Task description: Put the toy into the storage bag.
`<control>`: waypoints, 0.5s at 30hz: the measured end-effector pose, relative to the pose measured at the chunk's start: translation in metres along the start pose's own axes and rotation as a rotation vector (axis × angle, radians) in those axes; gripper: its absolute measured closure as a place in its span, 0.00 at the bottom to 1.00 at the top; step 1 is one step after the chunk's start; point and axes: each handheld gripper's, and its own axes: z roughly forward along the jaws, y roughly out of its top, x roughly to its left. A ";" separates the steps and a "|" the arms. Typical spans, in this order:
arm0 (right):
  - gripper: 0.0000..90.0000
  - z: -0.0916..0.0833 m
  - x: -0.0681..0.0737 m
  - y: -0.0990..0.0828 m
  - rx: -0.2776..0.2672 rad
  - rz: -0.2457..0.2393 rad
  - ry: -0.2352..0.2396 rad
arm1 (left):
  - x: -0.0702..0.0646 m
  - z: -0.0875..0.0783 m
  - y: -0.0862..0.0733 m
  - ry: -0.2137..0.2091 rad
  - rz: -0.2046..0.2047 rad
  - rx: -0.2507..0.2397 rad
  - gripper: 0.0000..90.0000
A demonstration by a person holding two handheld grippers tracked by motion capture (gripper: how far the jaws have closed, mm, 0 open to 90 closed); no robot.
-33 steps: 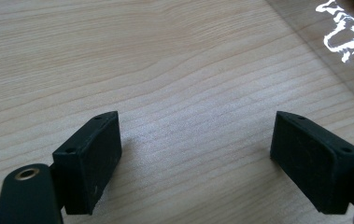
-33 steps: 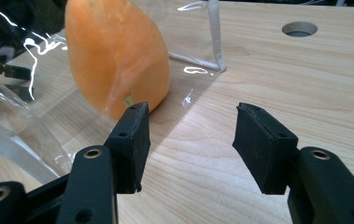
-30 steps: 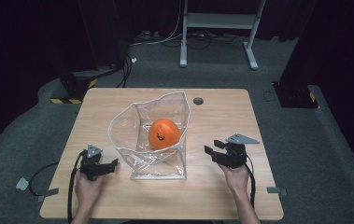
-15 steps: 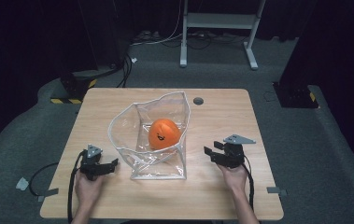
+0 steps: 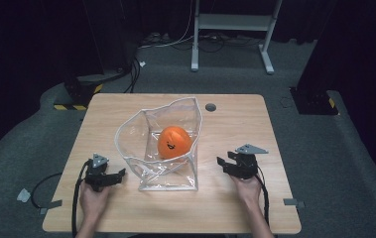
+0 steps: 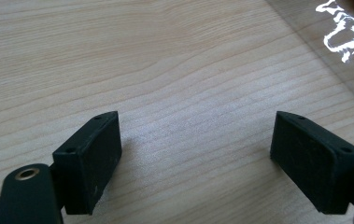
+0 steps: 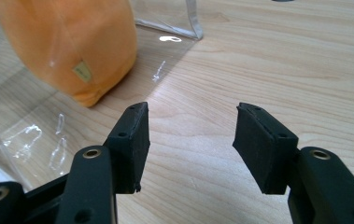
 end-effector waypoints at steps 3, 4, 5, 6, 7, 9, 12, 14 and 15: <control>0.50 0.002 0.000 -0.002 0.011 -0.006 -0.021 | 0.000 0.000 0.000 0.000 0.000 0.000 0.18; 0.50 0.002 0.002 -0.002 0.021 -0.026 -0.041 | 0.000 0.000 0.000 0.000 0.000 0.000 0.18; 0.50 0.003 0.004 -0.002 0.033 -0.051 -0.056 | 0.000 0.000 0.000 0.000 0.000 0.000 0.19; 0.49 0.004 0.006 -0.002 0.045 -0.065 -0.062 | 0.000 0.000 0.000 0.000 0.000 0.000 0.18; 0.49 0.005 0.008 -0.003 0.055 -0.076 -0.064 | 0.000 0.000 0.000 0.000 0.001 0.000 0.18; 0.49 0.007 0.008 -0.004 0.061 -0.077 -0.065 | 0.000 0.000 0.000 0.000 0.000 0.000 0.19; 0.49 0.009 0.006 -0.004 0.058 -0.066 -0.068 | 0.000 0.000 0.000 0.000 0.000 0.000 0.18; 0.49 0.010 0.005 -0.005 0.062 -0.069 -0.076 | 0.000 0.000 0.000 0.000 0.000 0.000 0.18; 0.49 0.011 0.006 -0.006 0.065 -0.068 -0.078 | 0.000 0.000 0.000 0.000 0.000 0.000 0.18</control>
